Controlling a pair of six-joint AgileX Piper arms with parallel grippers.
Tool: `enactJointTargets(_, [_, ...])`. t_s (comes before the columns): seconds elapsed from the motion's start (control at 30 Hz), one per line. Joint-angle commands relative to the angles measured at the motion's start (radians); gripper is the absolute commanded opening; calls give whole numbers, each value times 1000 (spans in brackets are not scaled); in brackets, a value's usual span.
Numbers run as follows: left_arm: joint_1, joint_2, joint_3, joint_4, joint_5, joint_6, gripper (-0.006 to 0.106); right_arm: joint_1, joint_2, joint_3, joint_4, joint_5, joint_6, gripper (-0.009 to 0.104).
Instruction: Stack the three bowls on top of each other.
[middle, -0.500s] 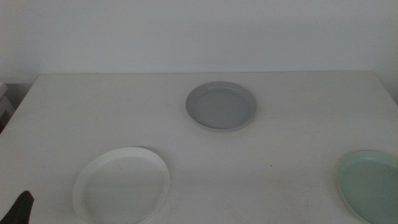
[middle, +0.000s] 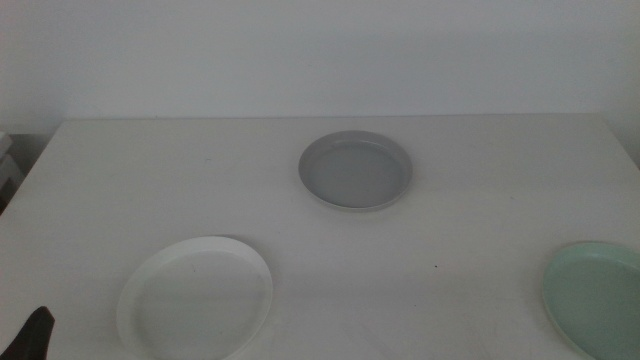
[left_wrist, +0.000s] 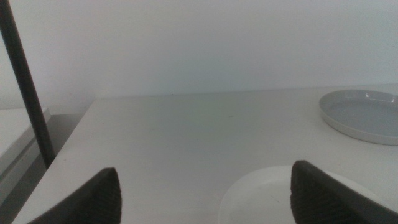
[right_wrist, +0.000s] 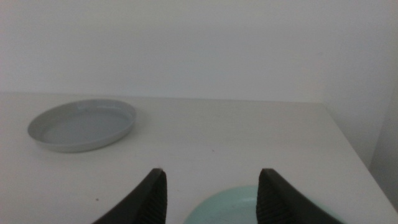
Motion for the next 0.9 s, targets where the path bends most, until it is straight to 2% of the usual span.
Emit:
enactJointTargets(0.0, [1, -14, -5, -2, -78, -13, 105, -6, -27, -7, -16, -61, -46, 39])
enactJointTargets(0.23, [1, -14, -5, -2, -78, -13, 105, -5, -25, -15, -13, -48, -64, 39])
enactJointTargets(0.43, [1, -14, -5, -2, -78, -13, 105, -5, 44, -154, 0, 93, -60, 39])
enactJointTargets(0.53, [1, -14, -5, -2, -78, -13, 105, -5, 157, -273, 0, 148, -46, 39])
enactJointTargets(0.6, [1, -14, -5, -2, -78, -13, 105, -5, 263, -352, 26, 195, -15, 39])
enactJointTargets(0.87, [1, -14, -5, -2, -78, -13, 105, -3, 723, -743, 110, 557, -14, 39])
